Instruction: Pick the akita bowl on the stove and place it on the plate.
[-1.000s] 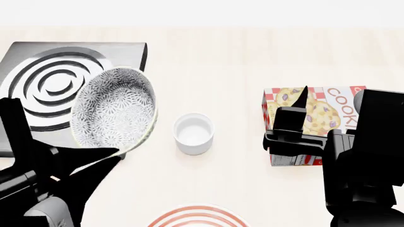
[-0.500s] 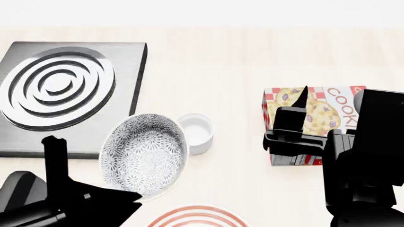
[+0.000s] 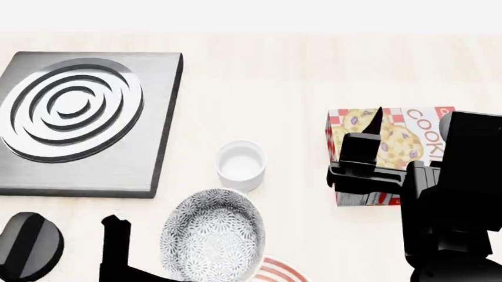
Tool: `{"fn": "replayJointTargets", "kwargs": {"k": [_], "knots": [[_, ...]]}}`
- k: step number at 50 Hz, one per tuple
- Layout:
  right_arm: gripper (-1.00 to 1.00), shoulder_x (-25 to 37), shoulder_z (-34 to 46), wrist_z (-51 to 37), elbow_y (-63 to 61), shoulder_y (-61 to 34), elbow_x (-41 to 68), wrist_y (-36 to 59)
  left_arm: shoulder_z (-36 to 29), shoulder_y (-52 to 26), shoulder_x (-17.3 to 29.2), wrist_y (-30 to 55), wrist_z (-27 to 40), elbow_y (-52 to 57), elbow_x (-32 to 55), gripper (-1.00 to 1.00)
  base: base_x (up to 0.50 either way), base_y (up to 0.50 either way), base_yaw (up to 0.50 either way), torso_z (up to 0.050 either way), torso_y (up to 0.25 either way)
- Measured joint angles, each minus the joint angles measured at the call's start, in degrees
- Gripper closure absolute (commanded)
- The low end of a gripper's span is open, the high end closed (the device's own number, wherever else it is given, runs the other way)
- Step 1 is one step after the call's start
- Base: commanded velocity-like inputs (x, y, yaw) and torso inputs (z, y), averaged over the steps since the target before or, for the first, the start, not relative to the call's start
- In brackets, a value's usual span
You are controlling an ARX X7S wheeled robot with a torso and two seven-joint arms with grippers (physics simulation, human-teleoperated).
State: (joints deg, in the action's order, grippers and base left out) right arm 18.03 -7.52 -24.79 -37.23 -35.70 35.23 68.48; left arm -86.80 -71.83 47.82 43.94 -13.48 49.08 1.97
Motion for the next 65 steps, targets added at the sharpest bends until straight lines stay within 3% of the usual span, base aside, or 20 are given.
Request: {"fn": "replayJointTargets", "kwargs": {"k": [26, 65], "knots": [[-1.0, 0.35, 0.24, -0.46, 0.26, 0.05, 0.57, -0.51, -5.05, 4.38, -3.48, 0.65, 3.08, -1.07, -4.02, 1.0, 0.0, 0.0, 0.0, 0.0, 0.0], [-1.0, 0.85, 0.53, -1.29, 0.52, 0.08, 1.55, -1.0, -10.27, 9.46, -4.39, 0.72, 5.83, -2.66, -7.48, 1.0, 0.0, 0.0, 0.0, 0.0, 0.0]]}}
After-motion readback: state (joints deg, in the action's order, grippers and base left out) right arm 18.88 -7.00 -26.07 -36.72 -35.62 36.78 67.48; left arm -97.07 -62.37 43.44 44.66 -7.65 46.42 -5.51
